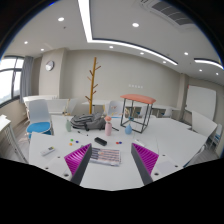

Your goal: Fold towel

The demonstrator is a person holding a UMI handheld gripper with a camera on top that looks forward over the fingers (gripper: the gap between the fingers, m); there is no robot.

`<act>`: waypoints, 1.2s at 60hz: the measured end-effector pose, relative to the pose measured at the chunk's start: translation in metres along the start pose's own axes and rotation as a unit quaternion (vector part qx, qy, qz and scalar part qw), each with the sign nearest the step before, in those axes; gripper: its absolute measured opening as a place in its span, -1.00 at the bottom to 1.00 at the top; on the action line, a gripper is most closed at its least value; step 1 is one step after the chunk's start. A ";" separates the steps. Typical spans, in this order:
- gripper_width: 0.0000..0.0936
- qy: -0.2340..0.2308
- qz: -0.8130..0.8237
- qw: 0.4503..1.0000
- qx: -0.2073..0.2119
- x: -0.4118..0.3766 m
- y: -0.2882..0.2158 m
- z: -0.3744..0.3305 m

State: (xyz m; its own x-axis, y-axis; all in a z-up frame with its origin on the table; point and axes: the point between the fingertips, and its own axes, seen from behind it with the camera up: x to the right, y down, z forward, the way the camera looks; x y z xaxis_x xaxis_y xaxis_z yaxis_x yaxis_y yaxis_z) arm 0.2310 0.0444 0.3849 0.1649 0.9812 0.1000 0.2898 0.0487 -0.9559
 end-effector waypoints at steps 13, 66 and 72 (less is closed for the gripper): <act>0.82 -0.013 0.007 1.000 -0.015 -0.015 0.012 0.005; 0.82 -0.088 -0.008 0.988 -0.129 -0.190 0.236 0.062; 0.82 -0.094 -0.009 0.988 -0.122 -0.220 0.247 0.089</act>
State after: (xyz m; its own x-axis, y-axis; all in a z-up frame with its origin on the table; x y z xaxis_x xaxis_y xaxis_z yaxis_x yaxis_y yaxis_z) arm 0.1827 -0.1428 0.1026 -0.0142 0.9990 0.0416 0.5135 0.0430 -0.8570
